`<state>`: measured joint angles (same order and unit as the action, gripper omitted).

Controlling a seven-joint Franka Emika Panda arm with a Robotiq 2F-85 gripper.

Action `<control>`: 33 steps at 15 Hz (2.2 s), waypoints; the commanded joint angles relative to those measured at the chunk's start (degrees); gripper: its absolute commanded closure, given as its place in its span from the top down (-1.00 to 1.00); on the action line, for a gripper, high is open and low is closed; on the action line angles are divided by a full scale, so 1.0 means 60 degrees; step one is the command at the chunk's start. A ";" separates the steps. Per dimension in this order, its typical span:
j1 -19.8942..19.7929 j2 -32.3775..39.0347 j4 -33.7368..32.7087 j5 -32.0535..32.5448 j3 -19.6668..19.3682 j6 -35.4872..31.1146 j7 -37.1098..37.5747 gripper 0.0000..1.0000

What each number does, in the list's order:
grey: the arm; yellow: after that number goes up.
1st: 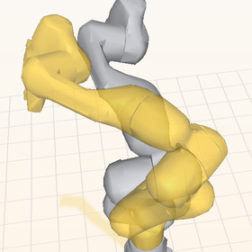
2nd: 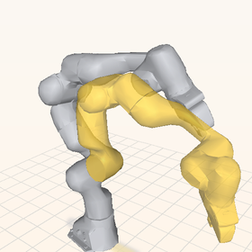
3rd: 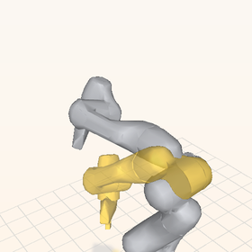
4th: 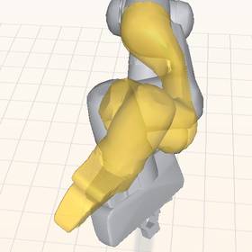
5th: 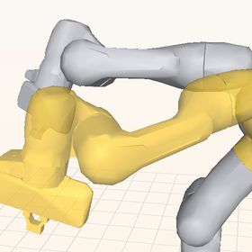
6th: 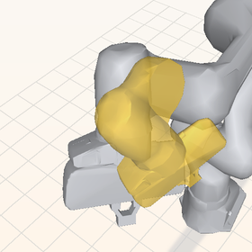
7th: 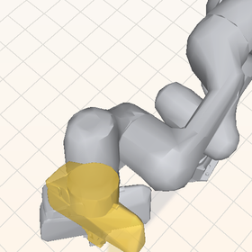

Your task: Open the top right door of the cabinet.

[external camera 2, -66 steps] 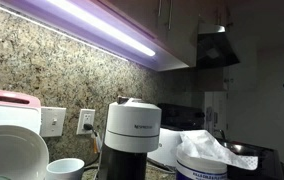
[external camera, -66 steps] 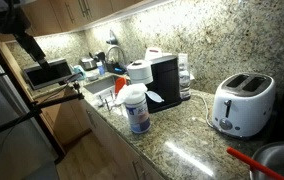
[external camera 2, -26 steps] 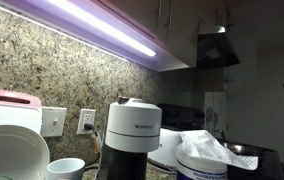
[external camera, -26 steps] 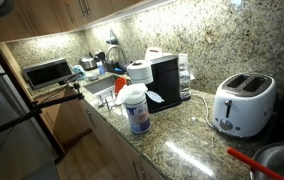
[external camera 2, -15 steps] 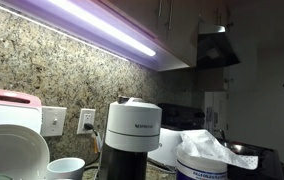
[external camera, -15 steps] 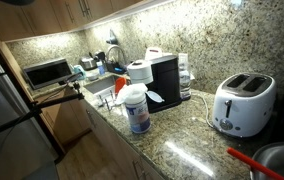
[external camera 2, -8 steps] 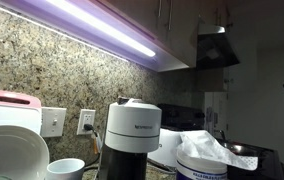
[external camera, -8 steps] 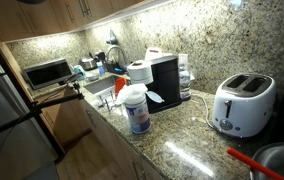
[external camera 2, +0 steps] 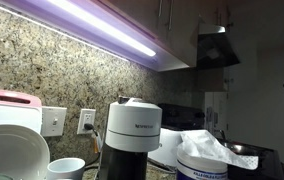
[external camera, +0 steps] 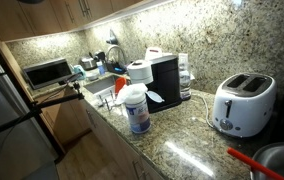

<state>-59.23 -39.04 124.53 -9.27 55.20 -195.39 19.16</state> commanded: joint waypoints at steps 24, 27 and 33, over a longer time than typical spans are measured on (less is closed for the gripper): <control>-0.6098 -0.2710 -0.6385 -0.1876 0.3260 0.3998 0.2541 1.00; -0.5023 -0.2210 -0.5646 -0.1636 0.3292 0.3849 0.1767 1.00; -0.3654 -0.2217 -0.3512 -0.1525 0.2136 0.3955 0.1381 1.00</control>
<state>-84.78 -53.97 97.36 -20.30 70.96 -171.24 28.44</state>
